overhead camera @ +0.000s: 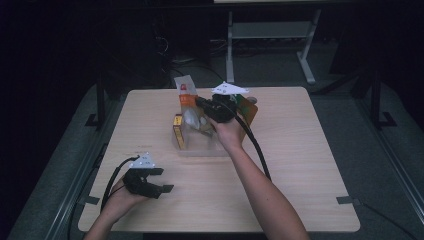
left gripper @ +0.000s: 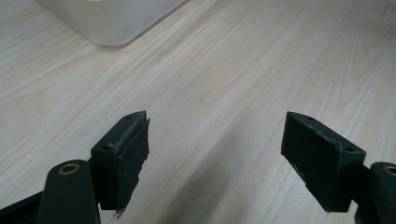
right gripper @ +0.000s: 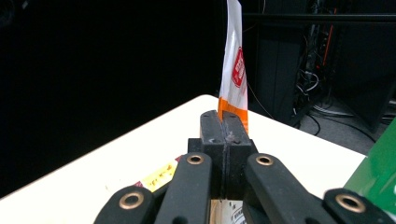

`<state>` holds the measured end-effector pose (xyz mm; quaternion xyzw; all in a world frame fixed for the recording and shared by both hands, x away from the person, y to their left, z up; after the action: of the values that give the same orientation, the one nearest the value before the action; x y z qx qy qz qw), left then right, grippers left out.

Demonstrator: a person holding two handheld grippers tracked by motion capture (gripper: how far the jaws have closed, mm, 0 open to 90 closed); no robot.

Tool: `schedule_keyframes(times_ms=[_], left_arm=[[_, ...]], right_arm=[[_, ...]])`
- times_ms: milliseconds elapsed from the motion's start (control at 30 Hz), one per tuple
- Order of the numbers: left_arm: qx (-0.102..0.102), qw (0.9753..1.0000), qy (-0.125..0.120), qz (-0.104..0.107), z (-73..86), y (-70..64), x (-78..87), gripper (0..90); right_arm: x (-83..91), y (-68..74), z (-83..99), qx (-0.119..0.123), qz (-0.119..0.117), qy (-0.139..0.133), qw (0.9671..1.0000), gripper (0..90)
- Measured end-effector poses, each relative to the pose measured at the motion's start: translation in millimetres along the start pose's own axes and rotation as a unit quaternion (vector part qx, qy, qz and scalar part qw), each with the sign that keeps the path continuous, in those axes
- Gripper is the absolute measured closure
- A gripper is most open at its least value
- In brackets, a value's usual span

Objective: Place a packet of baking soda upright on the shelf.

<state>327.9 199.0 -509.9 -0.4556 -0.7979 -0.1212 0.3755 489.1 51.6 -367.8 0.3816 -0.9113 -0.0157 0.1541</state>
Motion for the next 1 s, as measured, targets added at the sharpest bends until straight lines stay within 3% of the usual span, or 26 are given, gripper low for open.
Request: schedule_keyframes(times_ms=[133, 300, 433, 567, 633, 833, 933, 1000], left_arm=[[0.004, 1.0, 0.002, 0.001, 0.6, -1.1, -1.1, 22.8], [0.001, 1.0, 0.006, 0.003, 0.9, -2.5, -2.6, 22.8], [0.001, 0.9999, 0.01, 0.004, 1.5, -3.4, -4.0, 22.8], [0.001, 0.9999, 0.012, 0.005, 2.1, -4.3, -4.3, 22.8], [0.002, 0.9999, 0.012, 0.006, 2.0, -4.4, -5.3, 22.8], [-0.001, 0.9999, 0.012, 0.006, 2.1, -5.0, -5.6, 22.8], [-0.002, 0.9999, 0.014, 0.007, 2.7, -4.8, -6.1, 22.8], [-0.003, 0.9999, 0.014, 0.008, 2.3, -5.1, -6.1, 22.8]], right_arm=[[1.7, 2.2, 13.9, 0.015, 0.004, 0.018, 0.9997, 89.6], [7.7, 7.2, 30.4, 0.018, -0.003, 0.047, 0.9987, 89.2], [12.9, 12.2, 36.5, 0.044, -0.001, 0.076, 0.9961, 86.8], [16.7, 9.2, 38.1, 0.071, 0.016, 0.117, 0.9904, 72.8], [14.9, 4.3, 38.9, 0.061, 0.02, 0.136, 0.9886, 63.9], [3.0, -12.1, 45.6, 0.02, 0.019, 0.169, 0.9852, 59.9], [-4.1, -13.5, 52.6, 0.003, 0.025, 0.187, 0.982, 63.0], [-7.1, -14.0, 54.5, -0.003, 0.027, 0.188, 0.9818, 72.9]])
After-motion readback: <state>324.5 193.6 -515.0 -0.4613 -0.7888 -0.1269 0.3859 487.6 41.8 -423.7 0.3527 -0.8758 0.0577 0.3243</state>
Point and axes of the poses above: each handheld gripper's, and its own axes: x roughly backward along the jaws, z roughly out of its underside, y roughly to its left, the point moved 10 cm from there along -x, roughly forward along the jaws, and after that the axes turned 2 degrees about z, right-handed, at the moved point
